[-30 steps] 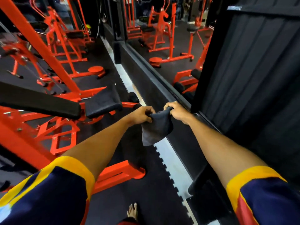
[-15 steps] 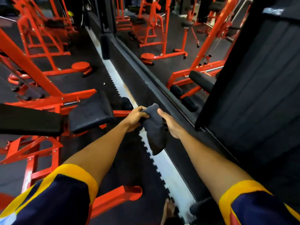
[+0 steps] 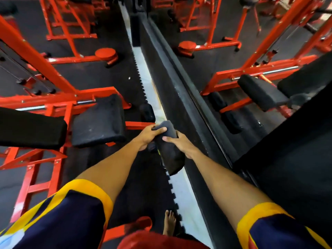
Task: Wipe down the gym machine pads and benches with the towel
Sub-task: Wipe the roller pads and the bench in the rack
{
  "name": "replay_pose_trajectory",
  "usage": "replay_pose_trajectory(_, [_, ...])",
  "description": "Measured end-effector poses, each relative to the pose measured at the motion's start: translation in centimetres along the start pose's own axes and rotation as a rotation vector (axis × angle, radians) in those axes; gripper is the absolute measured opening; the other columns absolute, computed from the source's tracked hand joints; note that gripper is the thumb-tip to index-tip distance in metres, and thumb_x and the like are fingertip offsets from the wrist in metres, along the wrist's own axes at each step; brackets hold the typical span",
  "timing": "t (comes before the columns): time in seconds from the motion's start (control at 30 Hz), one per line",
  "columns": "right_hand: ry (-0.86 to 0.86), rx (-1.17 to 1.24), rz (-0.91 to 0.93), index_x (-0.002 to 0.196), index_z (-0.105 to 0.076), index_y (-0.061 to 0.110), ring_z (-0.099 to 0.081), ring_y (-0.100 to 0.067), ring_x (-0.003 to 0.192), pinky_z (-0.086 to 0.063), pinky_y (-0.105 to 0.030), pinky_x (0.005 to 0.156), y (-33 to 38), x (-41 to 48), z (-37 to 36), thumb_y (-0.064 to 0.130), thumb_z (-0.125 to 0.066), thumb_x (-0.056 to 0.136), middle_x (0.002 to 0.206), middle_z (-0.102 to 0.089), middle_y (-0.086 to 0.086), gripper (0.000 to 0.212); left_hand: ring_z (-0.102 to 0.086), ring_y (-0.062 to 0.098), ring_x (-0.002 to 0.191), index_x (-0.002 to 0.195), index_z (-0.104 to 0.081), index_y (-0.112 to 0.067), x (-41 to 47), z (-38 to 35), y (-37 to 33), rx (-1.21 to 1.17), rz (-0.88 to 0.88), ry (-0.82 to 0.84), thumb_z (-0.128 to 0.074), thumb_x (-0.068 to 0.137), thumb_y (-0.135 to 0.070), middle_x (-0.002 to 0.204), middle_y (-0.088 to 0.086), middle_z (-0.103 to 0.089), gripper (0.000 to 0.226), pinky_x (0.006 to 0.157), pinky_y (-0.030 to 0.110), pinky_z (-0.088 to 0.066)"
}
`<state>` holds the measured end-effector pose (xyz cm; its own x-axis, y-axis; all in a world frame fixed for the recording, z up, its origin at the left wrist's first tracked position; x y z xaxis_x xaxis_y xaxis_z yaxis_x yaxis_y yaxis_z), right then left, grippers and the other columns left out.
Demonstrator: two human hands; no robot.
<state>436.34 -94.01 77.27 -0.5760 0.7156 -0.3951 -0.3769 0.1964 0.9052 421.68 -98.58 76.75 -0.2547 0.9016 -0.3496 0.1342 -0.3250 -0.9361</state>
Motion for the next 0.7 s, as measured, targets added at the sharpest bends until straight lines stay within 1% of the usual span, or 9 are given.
replay_pose_trajectory(0.13, [0.040,-0.066,-0.038,0.128,-0.058,0.017,-0.071,-0.020,0.105,-0.059,-0.040,0.093,-1.6,4.1,1.1,0.040,-0.084,0.085,0.117,-0.072,-0.004,0.056,-0.068,0.019,0.094,0.117,-0.066,-0.003,3.1,1.1,2.3,-0.048,0.078,-0.241,-0.072,0.095,-0.031,0.104,0.008,-0.073,0.037,0.070,0.022,-0.057])
replay_pose_trajectory(0.23, [0.010,-0.143,-0.067,0.128,-0.057,0.015,-0.068,-0.022,0.108,-0.057,-0.043,0.096,-3.0,6.7,1.2,0.039,-0.083,0.085,0.116,-0.070,-0.004,0.055,-0.065,0.016,0.090,0.115,-0.062,-0.010,5.3,1.2,4.0,-0.019,0.150,-0.291,-0.068,0.098,-0.036,0.101,0.004,-0.070,0.032,0.068,0.024,-0.054])
replay_pose_trajectory(0.3, [-0.013,-0.213,-0.071,0.129,-0.055,0.014,-0.066,-0.024,0.110,-0.054,-0.039,0.091,-3.7,8.9,1.5,0.037,-0.081,0.088,0.117,-0.067,-0.002,0.054,-0.063,0.014,0.089,0.114,-0.060,-0.013,7.8,1.7,5.7,-0.032,0.209,-0.300,-0.061,0.101,-0.039,0.104,0.005,-0.068,0.029,0.070,0.028,-0.053])
replay_pose_trajectory(0.37, [-0.058,-0.274,-0.072,0.131,-0.051,0.013,-0.064,-0.025,0.109,-0.050,-0.036,0.087,-4.3,10.8,2.1,0.036,-0.079,0.090,0.114,-0.063,0.000,0.054,-0.064,0.019,0.096,0.115,-0.061,-0.012,9.9,2.6,7.4,-0.040,0.263,-0.318,-0.052,0.105,-0.045,0.108,0.007,-0.066,0.035,0.077,0.033,-0.053])
replay_pose_trajectory(0.43, [-0.107,-0.315,-0.101,0.133,-0.047,0.015,-0.063,-0.029,0.111,-0.051,-0.042,0.092,-5.1,12.8,2.8,0.040,-0.076,0.091,0.116,-0.063,-0.003,0.057,-0.063,0.028,0.112,0.114,-0.060,-0.016,12.7,4.3,10.3,-0.035,0.342,-0.350,-0.046,0.105,-0.051,0.112,0.007,-0.064,0.039,0.093,0.042,-0.051])
replay_pose_trajectory(0.47, [-0.141,-0.327,-0.134,0.135,-0.046,0.016,-0.062,-0.032,0.114,-0.051,-0.045,0.095,-5.7,14.0,3.3,0.043,-0.075,0.091,0.120,-0.064,-0.006,0.059,-0.060,0.028,0.116,0.115,-0.059,-0.019,13.7,4.8,11.2,-0.034,0.379,-0.356,-0.044,0.105,-0.052,0.114,0.005,-0.062,0.038,0.100,0.045,-0.047])
replay_pose_trajectory(0.6, [-0.210,-0.341,-0.228,0.142,-0.042,0.016,-0.059,-0.039,0.123,-0.048,-0.046,0.099,-8.1,18.7,3.9,0.046,-0.072,0.093,0.135,-0.062,-0.012,0.065,-0.053,0.012,0.102,0.113,-0.059,-0.023,16.4,6.8,13.1,-0.124,0.448,-0.390,-0.036,0.108,-0.051,0.110,-0.005,-0.056,0.036,0.104,0.039,-0.039])
replay_pose_trajectory(0.67, [-0.202,-0.354,-0.257,0.141,-0.041,0.015,-0.059,-0.040,0.121,-0.047,-0.043,0.096,-8.8,21.5,3.3,0.042,-0.072,0.095,0.134,-0.062,-0.012,0.062,-0.051,0.015,0.113,0.125,-0.056,-0.020,17.9,8.1,14.8,-0.147,0.490,-0.420,-0.035,0.109,-0.050,0.120,-0.003,-0.054,0.040,0.107,0.040,-0.039])
replay_pose_trajectory(0.7, [-0.198,-0.356,-0.260,0.140,-0.041,0.015,-0.060,-0.040,0.120,-0.047,-0.043,0.094,-9.0,22.6,3.0,0.041,-0.071,0.095,0.133,-0.063,-0.012,0.060,-0.050,0.016,0.115,0.125,-0.054,-0.021,18.4,8.7,15.5,-0.163,0.497,-0.441,-0.035,0.108,-0.051,0.124,-0.002,-0.054,0.039,0.106,0.039,-0.040])
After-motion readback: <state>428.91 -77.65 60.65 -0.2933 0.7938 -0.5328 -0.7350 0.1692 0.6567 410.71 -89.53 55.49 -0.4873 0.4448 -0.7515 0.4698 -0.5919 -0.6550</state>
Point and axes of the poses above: each hand's wrist, its own x-axis towards the middle knuckle, its own z-axis out of the back of the hand, y = z × x, the point moved 8 cm from there along x, towards the middle knuckle
